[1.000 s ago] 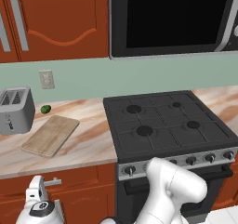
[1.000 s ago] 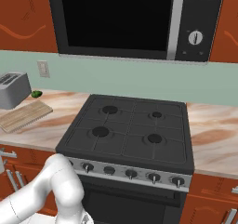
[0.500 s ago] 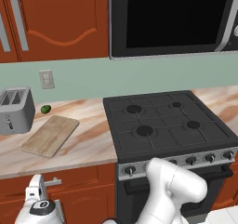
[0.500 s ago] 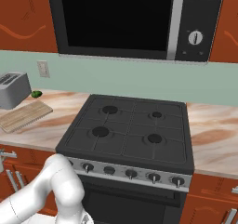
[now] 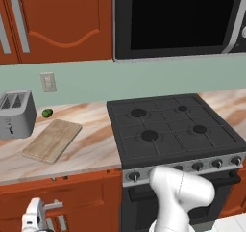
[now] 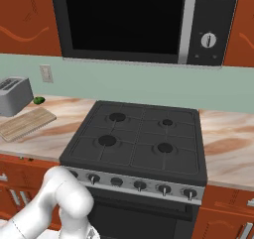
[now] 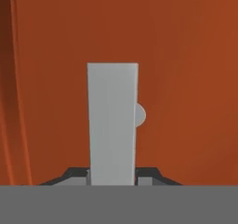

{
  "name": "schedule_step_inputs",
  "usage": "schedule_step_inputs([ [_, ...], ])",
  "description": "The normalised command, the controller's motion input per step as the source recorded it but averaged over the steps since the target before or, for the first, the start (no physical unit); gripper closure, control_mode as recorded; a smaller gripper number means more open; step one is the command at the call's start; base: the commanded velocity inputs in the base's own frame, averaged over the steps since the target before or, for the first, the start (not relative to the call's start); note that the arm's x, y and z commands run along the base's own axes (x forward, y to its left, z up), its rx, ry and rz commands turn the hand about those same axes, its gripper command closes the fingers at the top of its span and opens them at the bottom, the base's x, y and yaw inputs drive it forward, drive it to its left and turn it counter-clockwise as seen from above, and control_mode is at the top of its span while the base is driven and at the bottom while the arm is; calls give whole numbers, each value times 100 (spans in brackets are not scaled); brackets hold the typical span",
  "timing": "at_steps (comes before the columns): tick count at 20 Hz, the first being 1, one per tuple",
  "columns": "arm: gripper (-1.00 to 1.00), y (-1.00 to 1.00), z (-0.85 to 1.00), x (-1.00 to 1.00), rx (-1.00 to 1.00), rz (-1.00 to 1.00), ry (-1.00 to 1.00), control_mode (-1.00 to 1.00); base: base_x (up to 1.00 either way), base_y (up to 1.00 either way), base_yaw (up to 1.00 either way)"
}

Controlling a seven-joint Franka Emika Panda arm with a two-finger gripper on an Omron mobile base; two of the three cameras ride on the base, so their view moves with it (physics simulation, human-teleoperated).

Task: Open the drawer on the left and place the cutting tools on the cutting board.

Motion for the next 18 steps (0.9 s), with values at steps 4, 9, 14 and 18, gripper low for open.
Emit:
schedule_step_inputs([
  [4,100,0,0,-100,0,0,-15,-100,0,0,0],
  [9,100,0,0,-100,0,0,-12,-100,0,0,0],
  [14,100,3,0,-100,0,0,-6,-100,0,0,0],
  [18,100,7,0,-100,0,0,-1,-100,0,0,0],
])
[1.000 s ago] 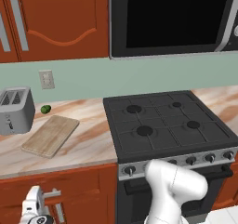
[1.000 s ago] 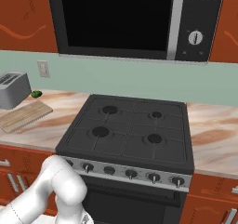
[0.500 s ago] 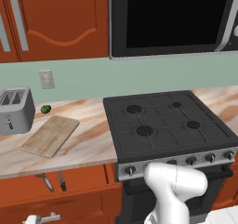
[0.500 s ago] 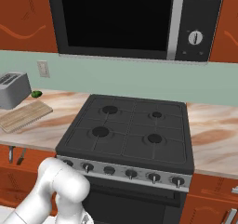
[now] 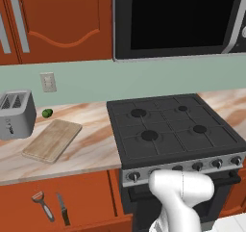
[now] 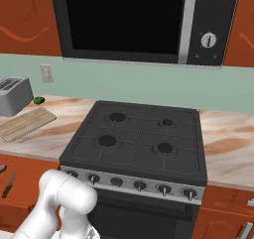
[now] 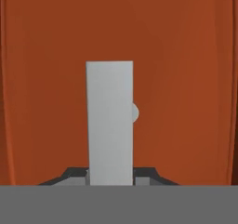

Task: Open the drawer on the left and place the cutting tools on the cutting board.

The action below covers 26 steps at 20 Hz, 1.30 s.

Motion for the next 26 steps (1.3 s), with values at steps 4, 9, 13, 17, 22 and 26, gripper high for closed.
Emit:
schedule_step_inputs([
  [4,100,1,0,-36,0,0,0,-100,0,0,0],
  [9,100,0,0,-11,0,0,0,-100,0,0,0],
  [13,-100,0,-7,-83,0,5,0,-100,0,0,0],
  [17,-100,0,7,-100,0,0,-4,-100,0,0,0],
  [22,-100,0,48,-100,3,-1,-10,-100,0,0,0],
  [26,-100,3,68,-64,0,-11,-1,-100,0,0,0],
])
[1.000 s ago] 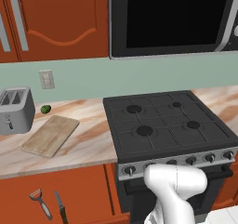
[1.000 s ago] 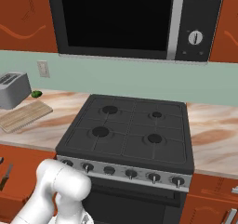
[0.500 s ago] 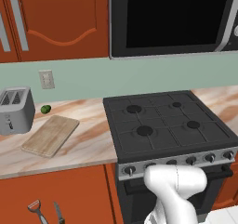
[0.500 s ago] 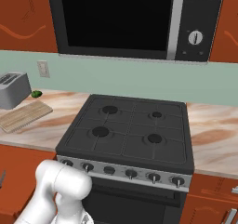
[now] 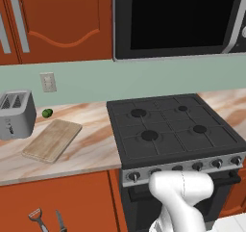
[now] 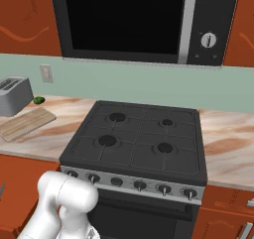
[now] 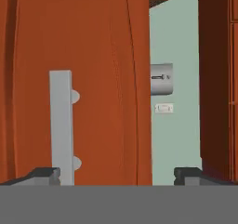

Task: Open the drawer on the left and place the cutting tools on the cutting board.

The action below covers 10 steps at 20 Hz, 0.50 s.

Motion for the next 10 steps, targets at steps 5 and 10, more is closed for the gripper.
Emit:
schedule_step_inputs([
  [5,-100,0,93,-30,0,-18,0,-100,0,0,0],
  [10,-100,-9,100,-1,2,-17,6,-100,0,0,0],
])
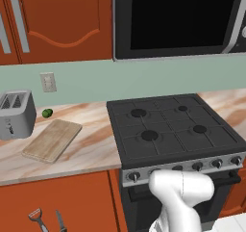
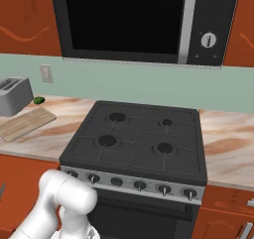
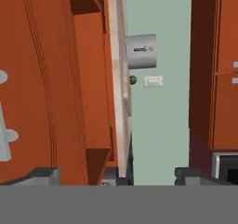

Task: Open the drawer on the left and place the cutting tools on the cutting board.

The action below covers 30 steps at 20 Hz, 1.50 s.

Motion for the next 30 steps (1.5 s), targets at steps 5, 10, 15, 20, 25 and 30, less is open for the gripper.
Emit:
schedule_step_inputs([
  [5,-100,-23,94,3,4,-14,19,-100,0,0,0],
  [10,-100,-50,74,33,9,-8,24,-100,0,0,0],
  [15,-100,-76,38,76,11,0,24,-100,0,0,0],
  [20,-100,-89,5,90,9,5,25,-100,0,0,0],
  [25,-100,-89,1,100,7,12,28,-100,0,0,0],
  [30,-100,-89,-1,68,3,22,18,-100,0,0,0],
])
